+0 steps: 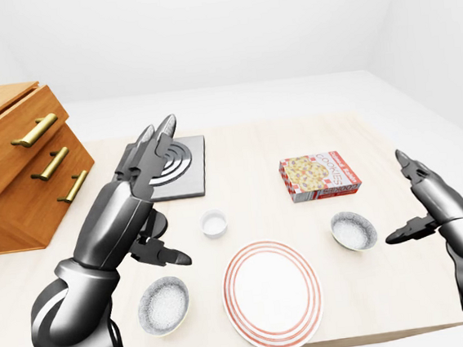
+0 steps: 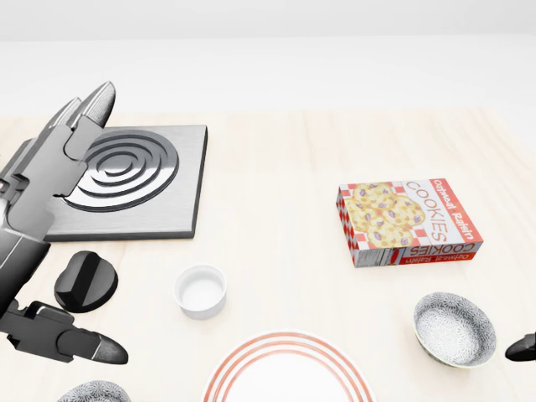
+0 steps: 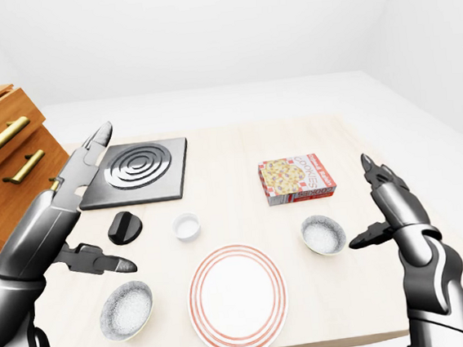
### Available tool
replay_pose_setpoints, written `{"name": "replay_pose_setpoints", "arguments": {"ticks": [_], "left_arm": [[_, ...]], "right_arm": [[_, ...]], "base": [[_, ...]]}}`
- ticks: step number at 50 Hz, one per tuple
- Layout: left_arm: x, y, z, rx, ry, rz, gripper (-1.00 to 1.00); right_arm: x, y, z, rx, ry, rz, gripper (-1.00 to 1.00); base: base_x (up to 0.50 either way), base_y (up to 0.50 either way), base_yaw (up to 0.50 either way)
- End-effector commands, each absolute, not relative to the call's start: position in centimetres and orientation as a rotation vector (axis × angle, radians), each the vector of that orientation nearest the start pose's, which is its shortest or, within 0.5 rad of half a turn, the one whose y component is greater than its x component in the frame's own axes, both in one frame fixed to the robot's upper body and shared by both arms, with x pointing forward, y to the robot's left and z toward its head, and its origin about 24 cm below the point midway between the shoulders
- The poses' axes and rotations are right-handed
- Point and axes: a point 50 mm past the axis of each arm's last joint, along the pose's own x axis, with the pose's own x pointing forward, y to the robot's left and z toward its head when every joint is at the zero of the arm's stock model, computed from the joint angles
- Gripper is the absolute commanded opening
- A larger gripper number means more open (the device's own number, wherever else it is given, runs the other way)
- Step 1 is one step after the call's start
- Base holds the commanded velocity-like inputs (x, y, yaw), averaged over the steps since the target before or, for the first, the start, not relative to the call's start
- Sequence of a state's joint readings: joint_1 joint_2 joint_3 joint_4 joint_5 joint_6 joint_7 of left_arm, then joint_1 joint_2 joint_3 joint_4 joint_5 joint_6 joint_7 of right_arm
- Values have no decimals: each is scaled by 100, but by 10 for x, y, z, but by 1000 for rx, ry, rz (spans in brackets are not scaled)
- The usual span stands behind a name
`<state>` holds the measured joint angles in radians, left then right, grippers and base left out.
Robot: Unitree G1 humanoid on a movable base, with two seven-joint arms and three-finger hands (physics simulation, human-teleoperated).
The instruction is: Pick the akita bowl next to the plate and place it on the plate.
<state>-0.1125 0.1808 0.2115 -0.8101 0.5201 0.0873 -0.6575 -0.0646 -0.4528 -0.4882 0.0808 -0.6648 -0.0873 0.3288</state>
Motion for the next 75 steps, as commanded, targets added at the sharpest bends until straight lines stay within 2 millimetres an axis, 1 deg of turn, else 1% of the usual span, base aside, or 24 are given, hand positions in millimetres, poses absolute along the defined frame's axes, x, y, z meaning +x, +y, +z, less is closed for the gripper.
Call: {"name": "replay_pose_setpoints", "arguments": {"ticks": [1,7,8,18,36,39,44,45,51,54,58,63,72,74,75], "left_arm": [[202,168,218,919,-540,-211,100],[202,168,218,917,-540,-211,100],[202,168,217,916,-539,-211,100],[203,168,218,918,-539,-212,100],[203,168,217,914,-535,-211,100],[202,168,218,920,-541,-212,100],[202,167,218,919,-540,-212,100],[203,168,217,917,-537,-212,100],[202,167,218,921,-541,-212,100],[202,168,218,920,-540,-212,100],[203,168,217,915,-535,-211,100],[202,168,218,920,-540,-212,100],[203,169,217,912,-534,-210,100],[203,168,217,915,-537,-211,100],[203,168,217,915,-537,-211,100]], "right_arm": [[242,-326,99,-1064,178,-169,100],[244,-324,101,-1068,171,-162,100],[245,-326,98,-1066,183,-168,100],[249,-330,91,-1066,209,-178,100],[248,-326,91,-1072,202,-166,100],[244,-325,93,-1077,197,-161,100],[239,-322,89,-1082,209,-154,100],[238,-321,85,-1085,218,-154,100],[234,-318,85,-1100,223,-147,100],[224,-318,84,-1107,238,-146,100],[214,-319,77,-1105,275,-150,100],[214,-318,71,-1116,297,-148,100],[218,-318,72,-1114,289,-146,100],[219,-322,66,-1119,312,-158,100],[219,-322,66,-1120,310,-157,100]], "base": [[0,0,0],[0,0,0],[0,0,0],[0,0,0],[0,0,0],[0,0,0],[0,0,0],[0,0,0],[0,0,0],[0,0,0],[0,0,0],[0,0,0],[0,0,0],[0,0,0],[0,0,0]]}}
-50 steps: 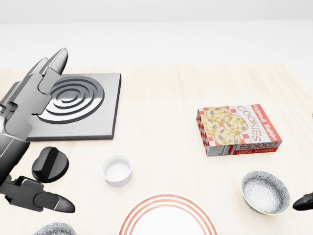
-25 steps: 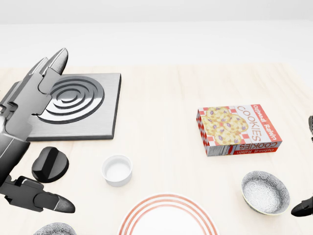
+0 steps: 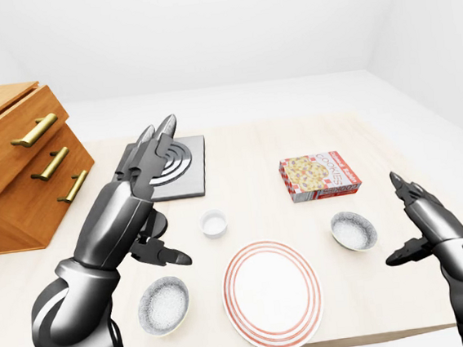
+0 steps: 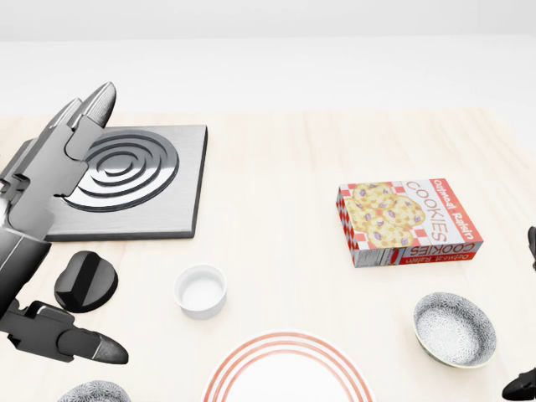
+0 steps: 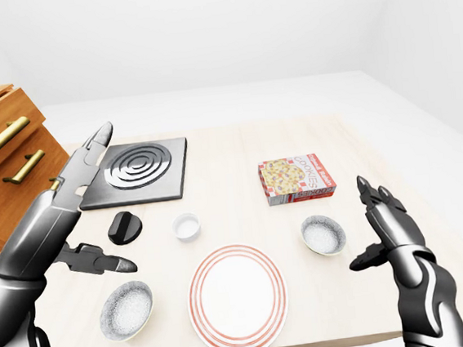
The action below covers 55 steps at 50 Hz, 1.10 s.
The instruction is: Pick the akita bowl next to the plate and place it on the plate.
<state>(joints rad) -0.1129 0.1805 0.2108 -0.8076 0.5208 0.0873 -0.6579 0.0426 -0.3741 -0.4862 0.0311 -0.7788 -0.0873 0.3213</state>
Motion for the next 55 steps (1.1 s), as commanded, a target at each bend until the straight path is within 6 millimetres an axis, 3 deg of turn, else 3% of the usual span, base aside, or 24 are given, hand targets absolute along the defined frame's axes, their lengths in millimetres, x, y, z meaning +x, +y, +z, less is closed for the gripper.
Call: {"name": "replay_pose_setpoints", "arguments": {"ticks": [1,42,55], "left_arm": [[203,168,217,914,-536,-211,100],[203,168,217,917,-538,-212,100],[203,168,217,916,-539,-213,100]], "right_arm": [[219,-321,67,-1121,307,-155,100],[228,-313,71,-1143,275,-130,100],[239,-304,72,-1149,243,-108,100]], "base": [[0,0,0],[0,0,0],[0,0,0]]}}
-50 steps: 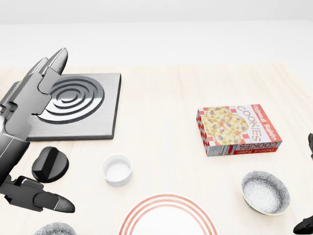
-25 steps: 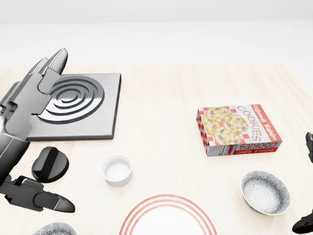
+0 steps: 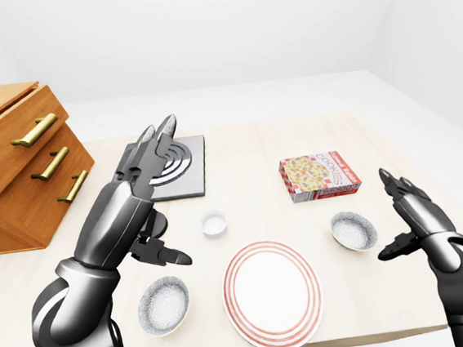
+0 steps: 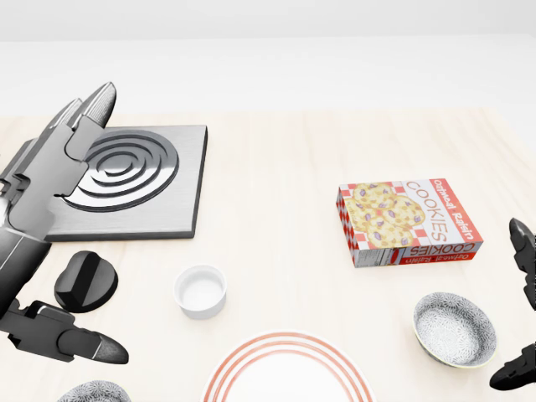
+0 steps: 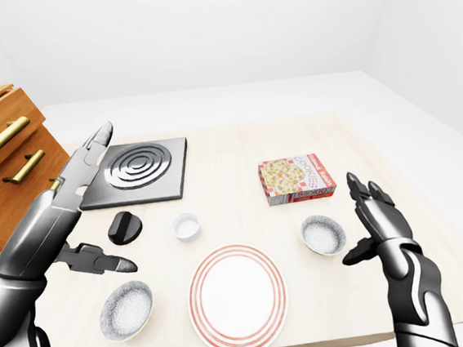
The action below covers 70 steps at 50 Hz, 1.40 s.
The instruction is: Pick the akita bowl next to the plate and place it on the plate.
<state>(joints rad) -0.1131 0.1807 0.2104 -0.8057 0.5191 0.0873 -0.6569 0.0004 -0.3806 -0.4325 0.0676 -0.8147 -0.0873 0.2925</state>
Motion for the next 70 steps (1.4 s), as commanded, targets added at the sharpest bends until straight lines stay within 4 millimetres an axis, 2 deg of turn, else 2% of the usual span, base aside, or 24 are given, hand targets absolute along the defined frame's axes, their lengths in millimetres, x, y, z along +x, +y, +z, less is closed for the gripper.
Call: {"name": "replay_pose_setpoints", "arguments": {"ticks": [1,9,15,31,35,40,44,54,70], "left_arm": [[203,168,217,916,-539,-213,100],[203,168,218,917,-540,-213,100],[203,168,218,919,-542,-213,100],[203,168,218,918,-539,-211,100],[203,168,217,916,-537,-211,100],[203,168,218,916,-539,-211,100],[203,168,218,920,-542,-213,100],[203,169,217,911,-535,-211,100],[203,168,217,915,-540,-213,100]], "right_arm": [[239,-304,72,-1150,242,-107,100],[241,-297,74,-1150,222,-89,100],[235,-303,62,-1146,264,-106,100],[225,-302,55,-1159,299,-100,100],[226,-303,50,-1165,314,-103,100],[226,-300,55,-1164,296,-94,100],[227,-303,49,-1171,316,-104,100],[237,-295,54,-1191,275,-86,100],[242,-284,55,-1200,249,-59,100]], "base": [[0,0,0],[0,0,0],[0,0,0],[0,0,0],[0,0,0],[0,0,0],[0,0,0],[0,0,0],[0,0,0]]}}
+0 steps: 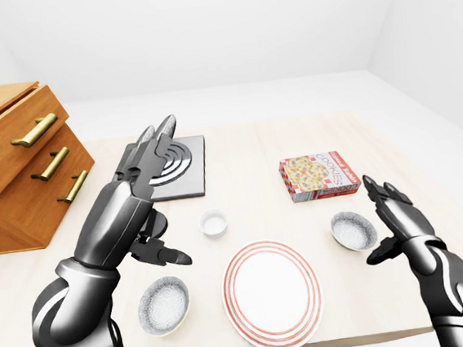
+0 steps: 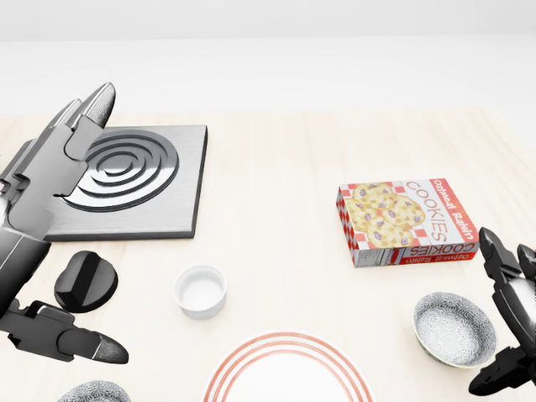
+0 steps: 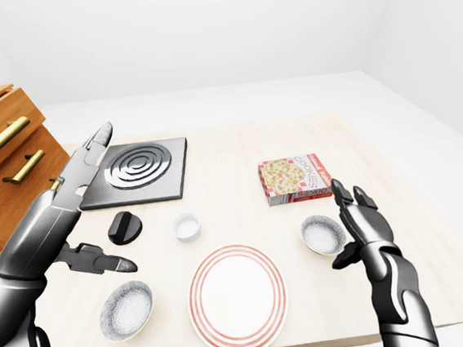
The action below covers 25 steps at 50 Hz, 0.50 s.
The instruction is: Pick the akita bowl next to the plate and place it on the plate.
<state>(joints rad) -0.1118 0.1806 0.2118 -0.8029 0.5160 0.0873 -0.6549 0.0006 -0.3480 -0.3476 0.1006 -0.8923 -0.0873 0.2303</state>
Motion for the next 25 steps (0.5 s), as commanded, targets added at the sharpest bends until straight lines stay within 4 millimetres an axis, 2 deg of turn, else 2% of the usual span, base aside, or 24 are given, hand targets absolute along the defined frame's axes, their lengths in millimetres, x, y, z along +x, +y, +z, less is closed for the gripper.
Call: {"name": "replay_pose_setpoints", "arguments": {"ticks": [1,25], "left_arm": [[203,168,217,911,-535,-212,100],[203,168,218,918,-542,-213,100]], "right_arm": [[242,-284,55,-1200,249,-58,100],[246,-279,58,-1197,230,-43,100]], "base": [[0,0,0],[0,0,0]]}}
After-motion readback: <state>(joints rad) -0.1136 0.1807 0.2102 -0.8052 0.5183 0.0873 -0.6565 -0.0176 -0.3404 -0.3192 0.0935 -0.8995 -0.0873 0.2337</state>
